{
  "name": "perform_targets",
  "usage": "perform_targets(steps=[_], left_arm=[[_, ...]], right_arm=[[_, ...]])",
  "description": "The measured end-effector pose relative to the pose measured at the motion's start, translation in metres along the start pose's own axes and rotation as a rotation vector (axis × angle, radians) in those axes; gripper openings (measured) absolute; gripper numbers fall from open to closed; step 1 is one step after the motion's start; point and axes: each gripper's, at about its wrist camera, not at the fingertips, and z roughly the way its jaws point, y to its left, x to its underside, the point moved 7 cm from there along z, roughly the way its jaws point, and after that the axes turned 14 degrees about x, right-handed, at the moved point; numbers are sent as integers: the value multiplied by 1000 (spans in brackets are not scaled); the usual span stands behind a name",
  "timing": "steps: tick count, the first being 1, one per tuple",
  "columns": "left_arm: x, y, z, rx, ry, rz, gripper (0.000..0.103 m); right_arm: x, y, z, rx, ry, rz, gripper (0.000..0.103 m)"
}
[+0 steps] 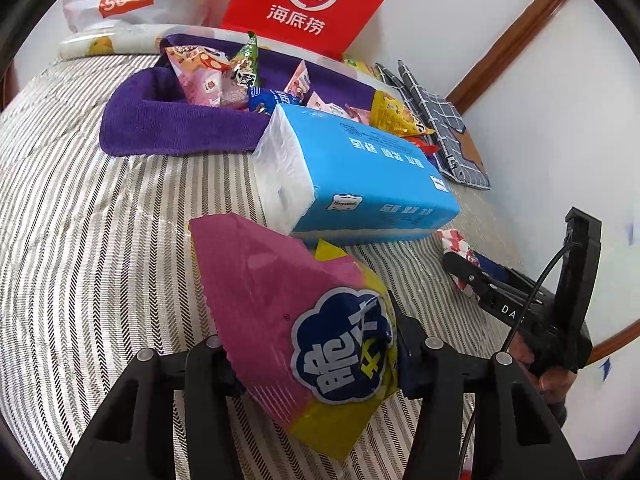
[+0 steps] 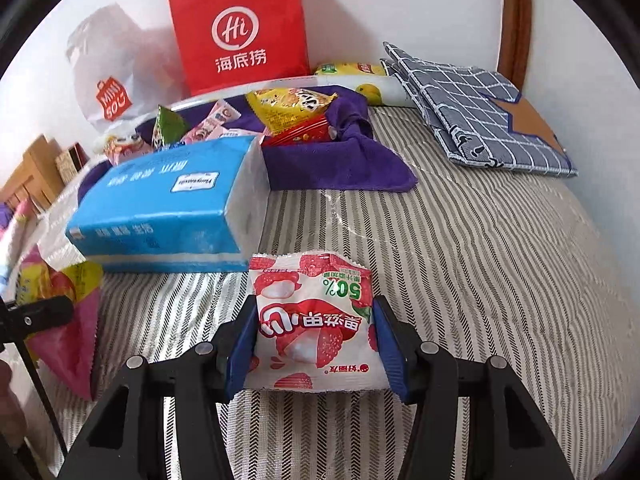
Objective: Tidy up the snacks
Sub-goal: 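Carry the pink bag and strawberry packet over the purple towel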
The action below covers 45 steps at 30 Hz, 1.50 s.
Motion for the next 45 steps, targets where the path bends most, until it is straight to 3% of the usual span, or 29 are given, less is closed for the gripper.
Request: perform_targets(steps=[12, 19, 31, 45], left_arm=[[6, -10, -17, 63, 3, 2, 50], [5, -10, -30, 59, -18, 7, 50], [6, -22, -39, 65, -34, 34, 51], [0, -22, -50, 50, -59, 41, 51]], right_arm=[[-3, -2, -9, 17, -48, 15, 53], [-3, -4, -20, 26, -64, 30, 53], [-20, 9, -60, 29, -165, -10, 53], [-33, 9, -73, 41, -201, -1, 53]])
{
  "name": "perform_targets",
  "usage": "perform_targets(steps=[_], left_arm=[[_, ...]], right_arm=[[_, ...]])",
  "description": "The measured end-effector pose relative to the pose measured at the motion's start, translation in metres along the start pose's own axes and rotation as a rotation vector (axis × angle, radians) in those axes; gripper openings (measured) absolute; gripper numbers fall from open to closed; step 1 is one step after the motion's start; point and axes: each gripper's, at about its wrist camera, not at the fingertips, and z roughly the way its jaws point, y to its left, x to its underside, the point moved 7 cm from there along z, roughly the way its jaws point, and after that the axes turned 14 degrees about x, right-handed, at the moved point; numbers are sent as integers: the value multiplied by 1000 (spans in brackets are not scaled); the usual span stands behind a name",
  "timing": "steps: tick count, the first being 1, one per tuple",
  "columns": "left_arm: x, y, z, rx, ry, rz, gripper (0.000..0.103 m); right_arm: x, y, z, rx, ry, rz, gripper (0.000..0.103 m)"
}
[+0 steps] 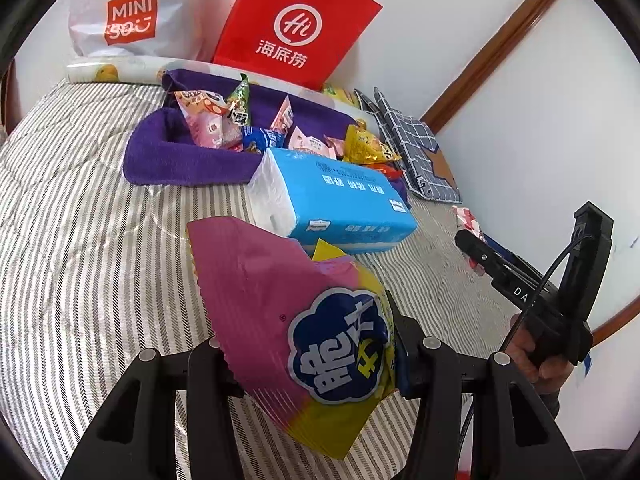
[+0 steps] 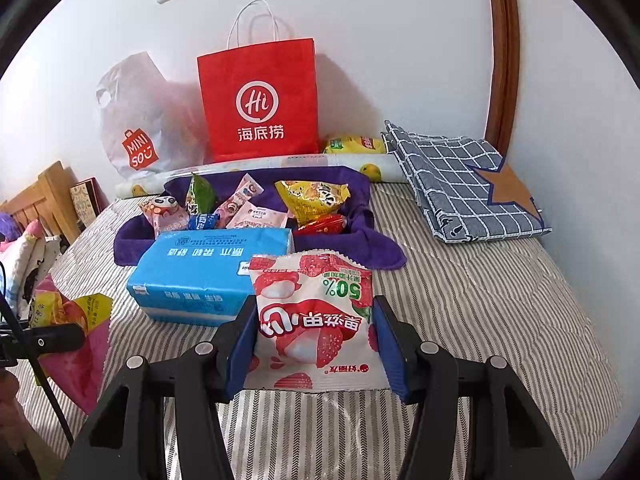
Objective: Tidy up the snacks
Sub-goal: 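Carry the pink bag and strawberry packet over the purple towel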
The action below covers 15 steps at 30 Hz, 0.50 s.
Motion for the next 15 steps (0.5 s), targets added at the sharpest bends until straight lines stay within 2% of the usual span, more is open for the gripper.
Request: perform_targets(steps=[15], left_arm=[[-8, 1, 0, -3, -12, 4, 51]], right_arm=[[-7, -3, -1, 5, -15, 5, 53]])
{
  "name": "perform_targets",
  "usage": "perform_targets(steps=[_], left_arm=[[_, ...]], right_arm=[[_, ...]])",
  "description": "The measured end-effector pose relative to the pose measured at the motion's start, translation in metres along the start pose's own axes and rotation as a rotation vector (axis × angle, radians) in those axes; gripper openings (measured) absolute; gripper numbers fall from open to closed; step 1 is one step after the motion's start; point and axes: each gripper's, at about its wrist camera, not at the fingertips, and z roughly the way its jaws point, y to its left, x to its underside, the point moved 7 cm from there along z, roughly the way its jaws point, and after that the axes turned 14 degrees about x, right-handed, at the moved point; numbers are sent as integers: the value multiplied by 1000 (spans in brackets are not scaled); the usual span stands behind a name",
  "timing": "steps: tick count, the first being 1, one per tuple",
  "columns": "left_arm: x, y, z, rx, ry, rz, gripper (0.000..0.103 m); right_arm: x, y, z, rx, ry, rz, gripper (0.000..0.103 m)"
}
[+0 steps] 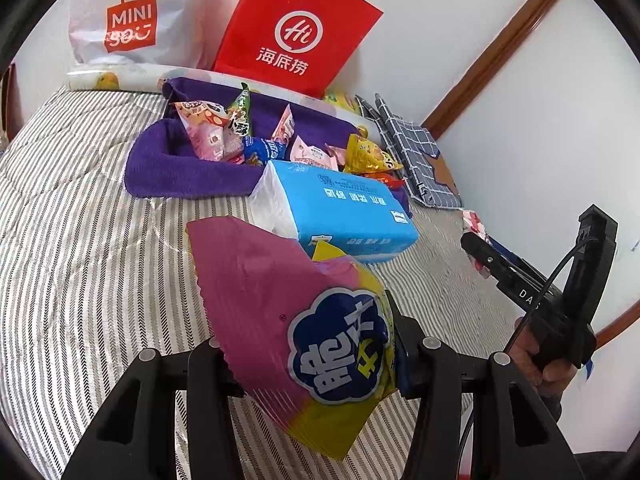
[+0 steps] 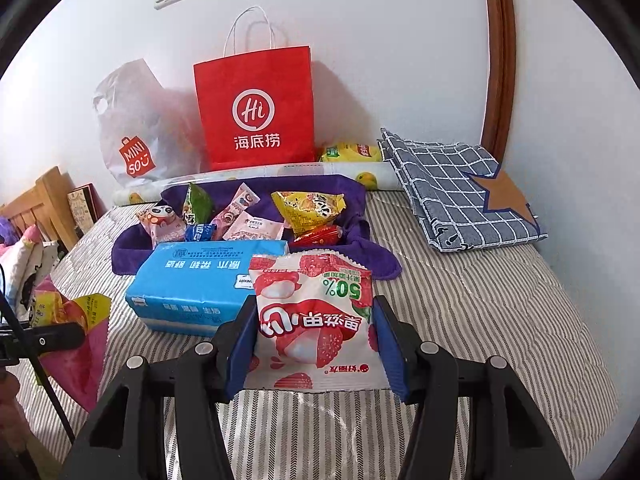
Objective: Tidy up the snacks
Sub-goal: 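Carry the pink bag and strawberry packet over the purple towel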
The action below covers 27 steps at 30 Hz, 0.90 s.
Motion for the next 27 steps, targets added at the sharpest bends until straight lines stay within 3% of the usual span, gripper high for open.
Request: perform_targets(steps=[14, 27], left_arm=[[-8, -2, 3, -7, -8, 18, 51], [-35, -3, 14, -23, -9, 46, 51]], right_arm=[[-9, -1, 4, -5, 4, 16, 53], [-32, 2, 14, -15, -21, 16, 53]])
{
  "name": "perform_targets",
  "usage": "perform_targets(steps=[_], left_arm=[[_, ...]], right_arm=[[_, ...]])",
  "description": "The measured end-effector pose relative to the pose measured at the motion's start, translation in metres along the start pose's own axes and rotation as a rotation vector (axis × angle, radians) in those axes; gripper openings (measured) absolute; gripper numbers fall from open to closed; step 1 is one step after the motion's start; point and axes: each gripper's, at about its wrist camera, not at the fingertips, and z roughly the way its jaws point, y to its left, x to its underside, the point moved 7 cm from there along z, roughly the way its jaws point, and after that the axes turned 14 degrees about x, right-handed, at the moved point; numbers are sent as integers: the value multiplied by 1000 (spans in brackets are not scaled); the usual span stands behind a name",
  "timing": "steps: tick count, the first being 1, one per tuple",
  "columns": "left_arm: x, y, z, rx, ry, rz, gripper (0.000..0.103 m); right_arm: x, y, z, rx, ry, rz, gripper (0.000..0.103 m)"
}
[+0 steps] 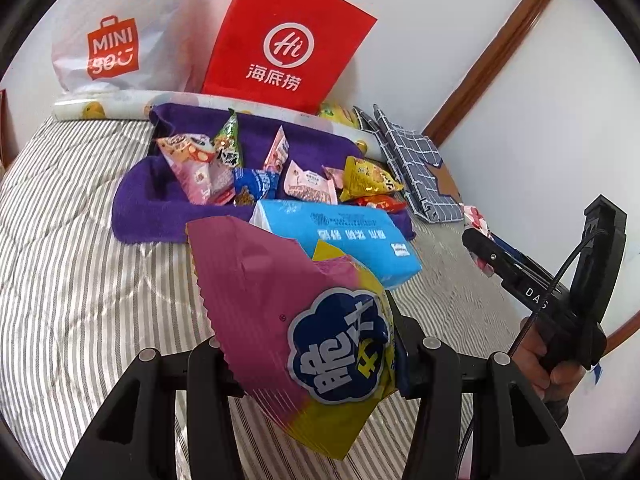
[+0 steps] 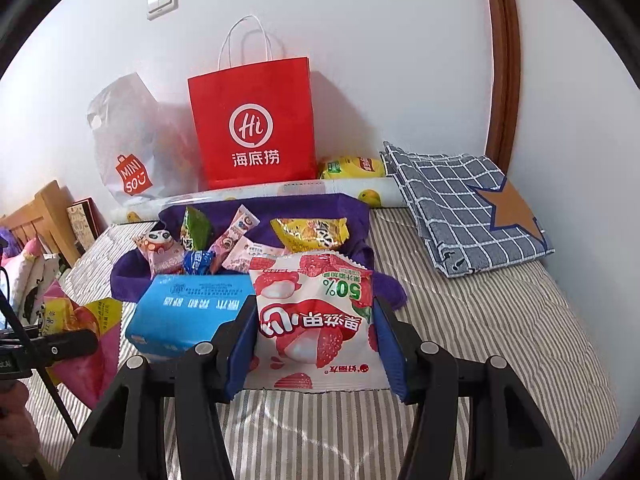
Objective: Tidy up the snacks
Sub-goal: 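Carry the pink bag and strawberry packet over the purple towel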
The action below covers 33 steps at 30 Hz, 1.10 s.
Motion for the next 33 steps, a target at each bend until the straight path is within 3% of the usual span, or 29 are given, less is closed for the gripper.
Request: perform_targets(steps=[12, 24, 33], left_arm=[[-37, -7, 6, -3, -29, 28, 51], [-49, 0, 8, -32, -33, 36, 51], [-61, 6, 11, -41, -45, 35, 51]], right_arm=[[-21, 12, 12, -26, -15, -3, 53], [-32, 22, 21, -59, -9, 3, 53], [-46, 23, 28, -34, -24, -6, 53]])
